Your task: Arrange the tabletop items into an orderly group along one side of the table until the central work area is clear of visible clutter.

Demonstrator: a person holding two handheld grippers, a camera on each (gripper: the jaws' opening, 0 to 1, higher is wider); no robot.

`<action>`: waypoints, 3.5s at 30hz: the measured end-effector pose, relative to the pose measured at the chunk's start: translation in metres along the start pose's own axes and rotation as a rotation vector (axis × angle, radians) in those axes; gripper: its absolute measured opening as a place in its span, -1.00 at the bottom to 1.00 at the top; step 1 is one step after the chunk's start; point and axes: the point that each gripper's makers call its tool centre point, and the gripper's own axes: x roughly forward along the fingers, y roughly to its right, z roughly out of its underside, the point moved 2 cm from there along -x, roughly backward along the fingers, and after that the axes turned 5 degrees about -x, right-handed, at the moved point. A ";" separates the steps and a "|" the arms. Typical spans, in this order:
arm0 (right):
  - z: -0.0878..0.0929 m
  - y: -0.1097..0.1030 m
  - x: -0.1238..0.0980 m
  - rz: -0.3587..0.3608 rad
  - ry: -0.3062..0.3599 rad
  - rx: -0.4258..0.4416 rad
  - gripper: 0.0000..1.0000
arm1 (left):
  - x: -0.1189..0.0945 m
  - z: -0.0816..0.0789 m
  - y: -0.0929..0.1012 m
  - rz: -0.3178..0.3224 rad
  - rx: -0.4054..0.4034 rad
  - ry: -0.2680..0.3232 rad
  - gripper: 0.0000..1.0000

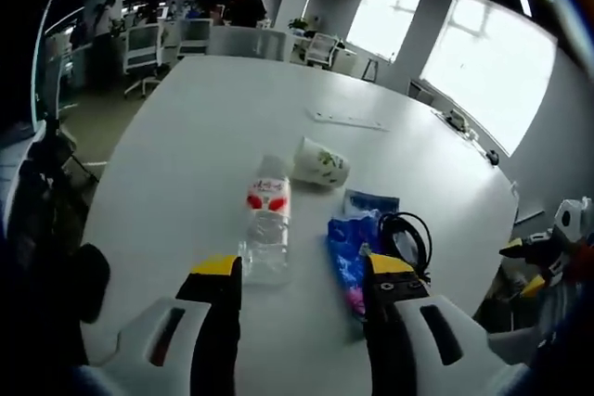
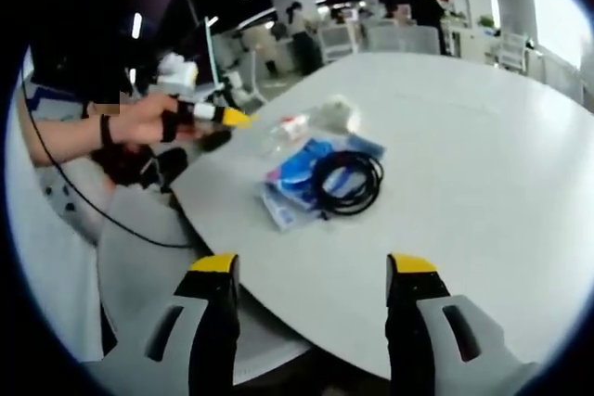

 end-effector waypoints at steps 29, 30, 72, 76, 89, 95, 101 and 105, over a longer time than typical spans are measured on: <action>0.001 0.019 0.003 -0.001 -0.008 0.054 0.25 | 0.095 -0.032 -0.027 -0.094 0.011 -0.109 0.01; 0.001 0.020 0.002 0.001 -0.009 0.056 0.25 | 0.099 -0.032 -0.028 -0.095 0.012 -0.116 0.01; -0.003 0.039 -0.002 0.037 0.022 0.109 0.19 | 0.103 -0.025 -0.048 -0.098 -0.120 -0.114 -0.20; -0.005 0.038 0.001 0.031 0.024 0.104 0.19 | 0.095 -0.027 -0.048 -0.098 -0.114 -0.096 -0.20; -0.008 0.031 0.000 0.022 0.032 0.090 0.17 | 0.076 -0.026 -0.038 -0.094 -0.083 -0.068 -0.20; -0.006 0.028 -0.001 0.023 0.036 0.090 0.17 | 0.065 -0.024 -0.035 -0.098 -0.070 -0.053 -0.20; -0.006 0.021 -0.004 0.018 0.042 0.086 0.16 | 0.057 -0.022 -0.032 -0.091 -0.053 -0.048 -0.20; -0.005 0.019 -0.006 0.018 0.044 0.080 0.16 | 0.051 -0.021 -0.031 -0.098 -0.051 -0.041 -0.20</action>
